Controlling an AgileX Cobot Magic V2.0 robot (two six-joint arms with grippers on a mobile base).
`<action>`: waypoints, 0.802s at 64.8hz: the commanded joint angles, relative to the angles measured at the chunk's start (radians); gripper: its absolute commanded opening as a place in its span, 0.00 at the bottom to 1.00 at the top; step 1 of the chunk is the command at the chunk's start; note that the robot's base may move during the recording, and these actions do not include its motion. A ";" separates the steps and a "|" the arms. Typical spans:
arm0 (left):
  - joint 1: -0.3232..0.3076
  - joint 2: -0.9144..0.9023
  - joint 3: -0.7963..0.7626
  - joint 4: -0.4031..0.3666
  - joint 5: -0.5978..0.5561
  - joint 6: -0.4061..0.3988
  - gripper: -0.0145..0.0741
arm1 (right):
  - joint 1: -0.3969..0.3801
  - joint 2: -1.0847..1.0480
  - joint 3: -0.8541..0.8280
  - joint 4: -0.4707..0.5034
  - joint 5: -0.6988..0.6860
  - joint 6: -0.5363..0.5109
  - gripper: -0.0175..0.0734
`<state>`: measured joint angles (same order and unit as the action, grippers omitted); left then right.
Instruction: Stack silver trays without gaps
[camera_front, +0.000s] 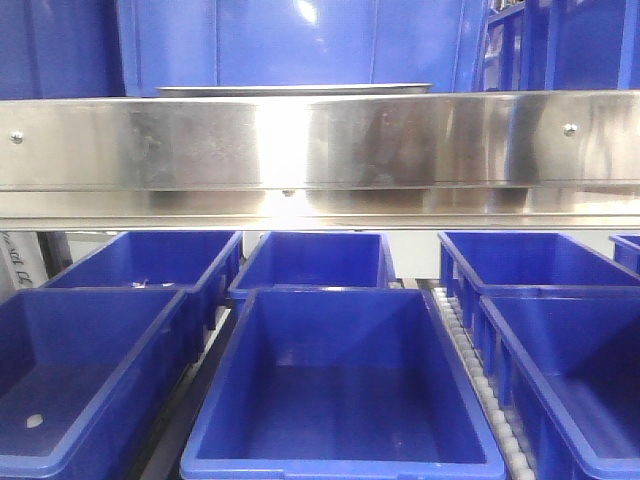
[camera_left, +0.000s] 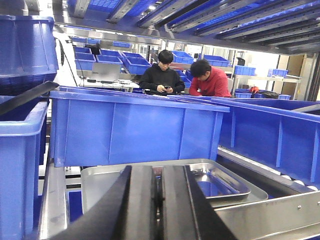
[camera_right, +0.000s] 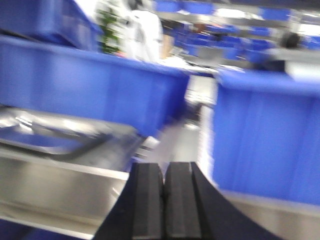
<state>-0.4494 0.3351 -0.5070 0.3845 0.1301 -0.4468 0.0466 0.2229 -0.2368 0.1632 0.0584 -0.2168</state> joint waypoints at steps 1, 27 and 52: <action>-0.006 -0.005 0.000 0.001 -0.011 0.002 0.17 | -0.048 -0.059 0.070 0.008 -0.029 -0.012 0.12; -0.006 -0.005 0.000 0.001 -0.011 0.002 0.17 | -0.057 -0.223 0.237 -0.054 0.044 0.103 0.12; -0.006 -0.004 0.000 0.001 -0.013 0.002 0.17 | -0.057 -0.223 0.237 -0.054 0.046 0.103 0.12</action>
<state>-0.4494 0.3351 -0.5070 0.3845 0.1321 -0.4468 -0.0056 0.0069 0.0000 0.1197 0.1315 -0.1150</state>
